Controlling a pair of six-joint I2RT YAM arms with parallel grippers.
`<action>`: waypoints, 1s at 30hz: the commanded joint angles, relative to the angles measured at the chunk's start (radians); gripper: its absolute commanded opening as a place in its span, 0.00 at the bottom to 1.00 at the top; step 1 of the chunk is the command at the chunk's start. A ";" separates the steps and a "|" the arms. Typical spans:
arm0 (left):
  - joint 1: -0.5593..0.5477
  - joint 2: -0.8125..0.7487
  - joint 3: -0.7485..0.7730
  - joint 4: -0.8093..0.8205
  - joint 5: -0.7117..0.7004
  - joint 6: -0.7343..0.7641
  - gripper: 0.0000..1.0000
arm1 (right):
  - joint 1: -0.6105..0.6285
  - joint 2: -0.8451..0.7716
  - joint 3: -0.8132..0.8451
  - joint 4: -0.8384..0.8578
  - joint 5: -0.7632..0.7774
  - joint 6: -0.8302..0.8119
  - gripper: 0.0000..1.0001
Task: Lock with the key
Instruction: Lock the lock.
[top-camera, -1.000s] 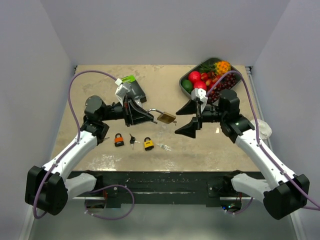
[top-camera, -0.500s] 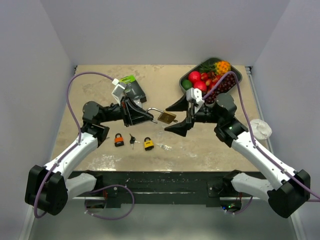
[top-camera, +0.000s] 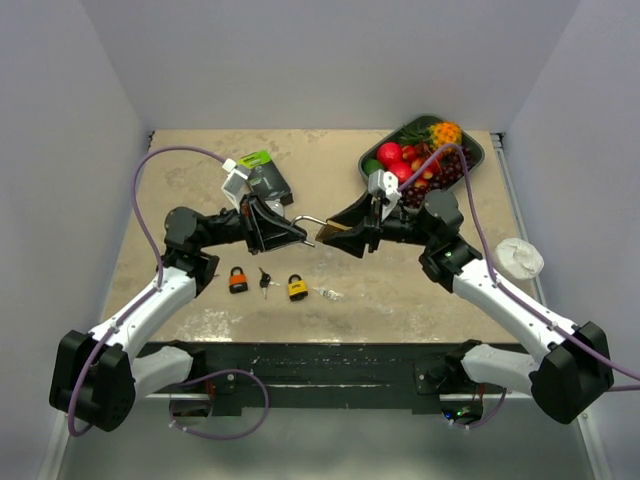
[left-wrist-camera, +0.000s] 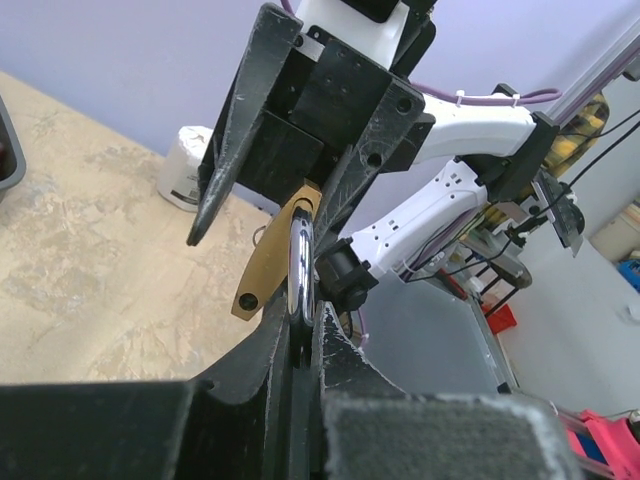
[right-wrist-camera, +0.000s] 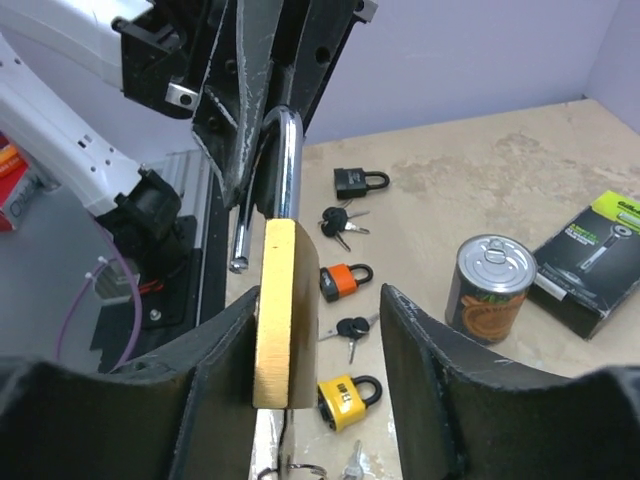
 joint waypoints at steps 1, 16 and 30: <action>-0.005 -0.034 0.011 0.127 -0.055 -0.024 0.00 | 0.013 -0.004 -0.016 0.145 0.043 0.064 0.45; -0.003 -0.036 0.016 0.123 -0.067 -0.032 0.00 | 0.018 0.000 -0.012 0.088 0.017 0.058 0.34; 0.023 -0.077 0.083 -0.407 0.136 0.426 0.47 | 0.018 -0.027 0.052 -0.080 -0.069 0.020 0.00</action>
